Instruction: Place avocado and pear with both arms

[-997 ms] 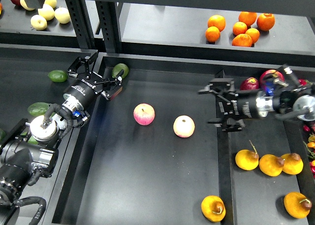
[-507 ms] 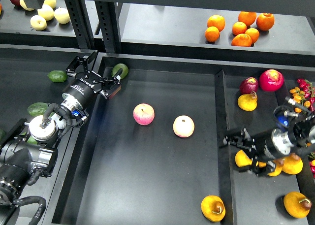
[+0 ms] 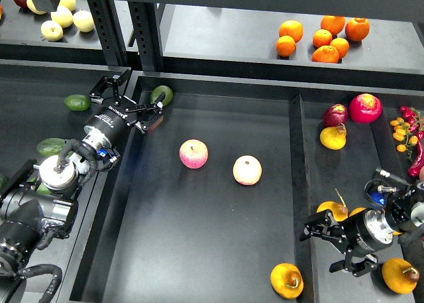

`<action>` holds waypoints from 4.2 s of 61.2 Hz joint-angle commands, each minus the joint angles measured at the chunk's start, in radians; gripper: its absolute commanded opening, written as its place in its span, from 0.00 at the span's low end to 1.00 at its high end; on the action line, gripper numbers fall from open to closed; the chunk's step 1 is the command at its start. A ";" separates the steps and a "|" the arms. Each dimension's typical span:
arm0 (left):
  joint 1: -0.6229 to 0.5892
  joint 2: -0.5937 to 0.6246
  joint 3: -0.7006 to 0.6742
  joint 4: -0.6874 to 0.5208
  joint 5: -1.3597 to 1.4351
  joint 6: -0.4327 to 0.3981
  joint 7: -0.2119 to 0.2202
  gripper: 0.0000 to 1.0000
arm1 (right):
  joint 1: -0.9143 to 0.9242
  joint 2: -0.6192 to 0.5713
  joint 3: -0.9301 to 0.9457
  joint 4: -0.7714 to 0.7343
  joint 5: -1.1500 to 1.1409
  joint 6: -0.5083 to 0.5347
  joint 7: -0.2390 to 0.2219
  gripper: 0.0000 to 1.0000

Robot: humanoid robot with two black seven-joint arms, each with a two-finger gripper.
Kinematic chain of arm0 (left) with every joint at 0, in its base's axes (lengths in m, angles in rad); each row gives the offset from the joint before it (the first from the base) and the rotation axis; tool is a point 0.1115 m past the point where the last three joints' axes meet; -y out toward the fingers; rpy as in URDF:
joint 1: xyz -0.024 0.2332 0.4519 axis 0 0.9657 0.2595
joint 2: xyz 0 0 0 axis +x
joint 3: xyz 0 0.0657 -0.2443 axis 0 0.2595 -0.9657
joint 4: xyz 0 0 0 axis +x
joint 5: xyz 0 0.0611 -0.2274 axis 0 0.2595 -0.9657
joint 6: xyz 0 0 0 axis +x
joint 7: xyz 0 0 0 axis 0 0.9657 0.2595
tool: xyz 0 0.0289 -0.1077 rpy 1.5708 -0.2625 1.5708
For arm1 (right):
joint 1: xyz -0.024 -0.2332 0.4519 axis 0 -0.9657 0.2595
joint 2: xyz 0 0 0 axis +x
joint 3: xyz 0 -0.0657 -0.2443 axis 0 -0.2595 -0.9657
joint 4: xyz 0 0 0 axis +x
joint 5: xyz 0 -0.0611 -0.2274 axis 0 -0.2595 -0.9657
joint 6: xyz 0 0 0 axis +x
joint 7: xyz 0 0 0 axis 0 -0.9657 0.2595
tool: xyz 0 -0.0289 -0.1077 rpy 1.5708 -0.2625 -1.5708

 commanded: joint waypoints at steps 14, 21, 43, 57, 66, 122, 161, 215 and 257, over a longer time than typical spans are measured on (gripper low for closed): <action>0.000 0.000 0.002 0.007 0.001 0.000 0.001 0.99 | -0.035 0.031 0.002 -0.008 -0.005 0.000 0.000 1.00; 0.000 0.000 0.002 0.007 0.001 0.000 0.000 0.99 | -0.053 0.060 0.003 -0.023 -0.024 0.000 0.000 1.00; 0.000 0.000 0.000 0.007 0.001 0.000 0.000 0.99 | -0.087 0.106 0.011 -0.058 -0.051 0.000 0.000 0.99; 0.000 0.000 0.000 0.007 0.001 0.000 0.001 0.99 | -0.096 0.129 0.018 -0.077 -0.057 0.000 0.000 0.97; 0.000 0.000 -0.001 0.007 0.001 0.000 0.001 0.99 | -0.102 0.135 0.018 -0.088 -0.060 0.000 0.000 0.92; 0.001 0.000 0.000 0.005 0.001 0.000 0.001 1.00 | -0.116 0.190 0.040 -0.138 -0.090 0.000 0.000 0.72; 0.001 0.000 0.000 0.005 0.001 0.000 0.001 0.99 | -0.151 0.230 0.144 -0.175 -0.165 0.000 0.000 0.44; 0.001 0.000 0.000 0.004 0.001 0.000 0.001 0.99 | -0.157 0.186 0.330 -0.163 -0.005 0.000 0.000 0.03; 0.001 0.000 0.003 0.004 0.001 0.000 0.001 0.99 | -0.068 -0.193 0.239 -0.104 0.167 0.000 0.000 0.04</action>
